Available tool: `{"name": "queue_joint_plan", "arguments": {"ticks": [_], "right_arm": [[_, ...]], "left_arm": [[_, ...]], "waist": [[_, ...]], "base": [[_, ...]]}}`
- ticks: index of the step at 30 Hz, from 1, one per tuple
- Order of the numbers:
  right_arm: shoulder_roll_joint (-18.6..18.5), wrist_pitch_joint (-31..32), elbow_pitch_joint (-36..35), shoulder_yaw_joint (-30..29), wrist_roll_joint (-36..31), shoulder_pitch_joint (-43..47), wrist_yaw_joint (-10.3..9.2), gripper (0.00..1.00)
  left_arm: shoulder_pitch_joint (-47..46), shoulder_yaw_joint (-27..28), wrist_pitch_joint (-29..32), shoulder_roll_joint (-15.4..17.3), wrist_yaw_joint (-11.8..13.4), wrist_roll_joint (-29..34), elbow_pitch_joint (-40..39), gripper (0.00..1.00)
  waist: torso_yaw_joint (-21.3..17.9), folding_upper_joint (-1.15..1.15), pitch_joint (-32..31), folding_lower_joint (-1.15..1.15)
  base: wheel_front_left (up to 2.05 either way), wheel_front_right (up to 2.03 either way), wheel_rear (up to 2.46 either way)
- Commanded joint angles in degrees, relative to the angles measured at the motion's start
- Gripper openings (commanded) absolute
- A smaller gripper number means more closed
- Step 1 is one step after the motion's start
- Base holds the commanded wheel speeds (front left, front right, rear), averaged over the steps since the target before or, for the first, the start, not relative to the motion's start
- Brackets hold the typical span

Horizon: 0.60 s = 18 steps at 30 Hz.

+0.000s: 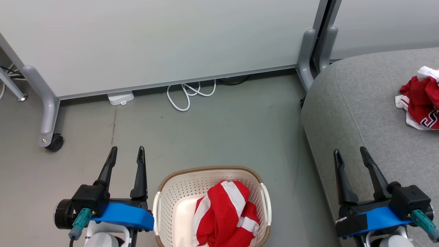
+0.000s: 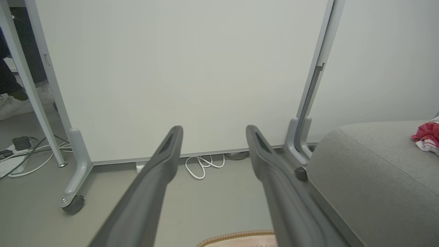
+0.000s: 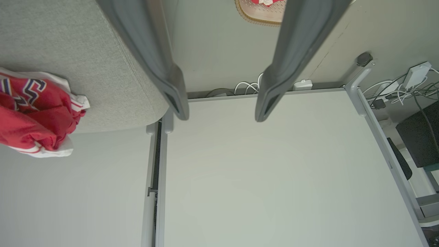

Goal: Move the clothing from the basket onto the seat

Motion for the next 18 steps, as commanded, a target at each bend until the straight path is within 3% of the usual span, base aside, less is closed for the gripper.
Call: {"name": "queue_joint_plan", "arguments": {"ticks": [1, 9, 18], "right_arm": [[0.15, -0.20, -0.14, 0.07, 0.11, -0.07, 0.01, 1.00], [0.14, -0.20, -0.54, 0.74, 0.06, -1.36, 0.01, 1.00], [0.13, -0.20, -1.44, 2.47, -0.35, -5.63, 0.01, 1.00]], "left_arm": [[-0.67, 0.31, -0.27, -0.07, -0.10, 0.31, 0.07, 1.00], [-3.16, -1.90, -0.28, -0.14, -0.18, -1.48, 2.99, 1.00], [-11.81, -9.30, -0.28, 3.07, -0.17, -5.68, 11.92, 1.00]], "waist": [[-0.02, 0.00, 0.06, 0.00], [-0.95, 0.00, 1.54, 0.00], [-3.93, 0.00, 7.56, 0.00]], "base": [[0.00, 0.00, 0.00], [0.00, 0.00, 0.00], [0.00, 0.00, 0.00]]}}
